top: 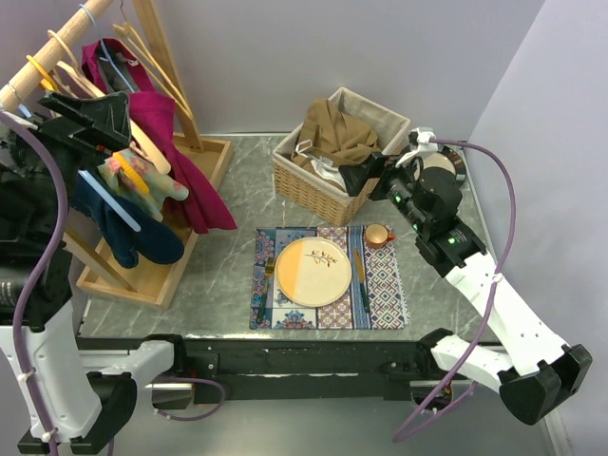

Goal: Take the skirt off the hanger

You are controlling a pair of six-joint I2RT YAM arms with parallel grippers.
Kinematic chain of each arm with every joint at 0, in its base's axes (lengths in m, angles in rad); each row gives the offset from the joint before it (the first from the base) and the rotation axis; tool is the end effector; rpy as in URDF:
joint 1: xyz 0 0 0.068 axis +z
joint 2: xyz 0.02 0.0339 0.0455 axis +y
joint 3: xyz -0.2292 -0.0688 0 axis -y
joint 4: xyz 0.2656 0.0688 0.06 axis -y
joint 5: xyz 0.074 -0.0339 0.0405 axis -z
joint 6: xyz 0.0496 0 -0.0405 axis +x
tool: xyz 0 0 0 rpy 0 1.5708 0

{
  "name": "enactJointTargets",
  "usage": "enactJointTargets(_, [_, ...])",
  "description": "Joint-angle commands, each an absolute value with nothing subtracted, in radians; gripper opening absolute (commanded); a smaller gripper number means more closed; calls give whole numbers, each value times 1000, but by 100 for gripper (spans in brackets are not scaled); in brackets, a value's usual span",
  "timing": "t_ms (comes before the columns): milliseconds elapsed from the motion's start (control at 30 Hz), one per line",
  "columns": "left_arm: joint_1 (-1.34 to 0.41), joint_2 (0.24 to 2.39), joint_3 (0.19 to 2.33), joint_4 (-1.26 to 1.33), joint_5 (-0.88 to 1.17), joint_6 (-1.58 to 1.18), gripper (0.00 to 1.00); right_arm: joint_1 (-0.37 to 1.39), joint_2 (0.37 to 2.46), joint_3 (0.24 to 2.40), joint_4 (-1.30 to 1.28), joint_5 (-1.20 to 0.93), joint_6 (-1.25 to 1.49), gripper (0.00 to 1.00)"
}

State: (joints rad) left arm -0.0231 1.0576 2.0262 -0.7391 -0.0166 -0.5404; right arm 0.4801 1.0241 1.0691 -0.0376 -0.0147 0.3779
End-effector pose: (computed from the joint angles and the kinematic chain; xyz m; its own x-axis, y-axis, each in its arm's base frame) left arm 0.1288 -0.0022 0.5942 0.1915 -0.5190 -0.8331 0.1230 0.8548 -0.5042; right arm 0.2543 0.1332 0.3821 -0.1691 0.3279 -0.9295 -0.4438 0.8167 0.3689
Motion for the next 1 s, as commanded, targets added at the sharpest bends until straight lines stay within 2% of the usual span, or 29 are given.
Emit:
enactJointTargets(0, [-20, 1117, 2088, -733, 74, -476, 98, 485, 1006, 1058, 24, -34, 390, 100])
enactJointTargets(333, [-20, 1333, 2138, -764, -3, -500, 88, 486, 983, 1020, 86, -48, 385, 100])
enactJointTargets(467, [-20, 1410, 2161, -741, -96, -485, 84, 488, 976, 1000, 106, -41, 377, 100])
enactJointTargets(600, [-20, 1462, 2177, -715, -189, -482, 69, 486, 973, 986, 121, -41, 379, 100])
enactJointTargets(967, [-25, 1583, 2194, -720, -339, -463, 71, 486, 991, 991, 129, -32, 357, 100])
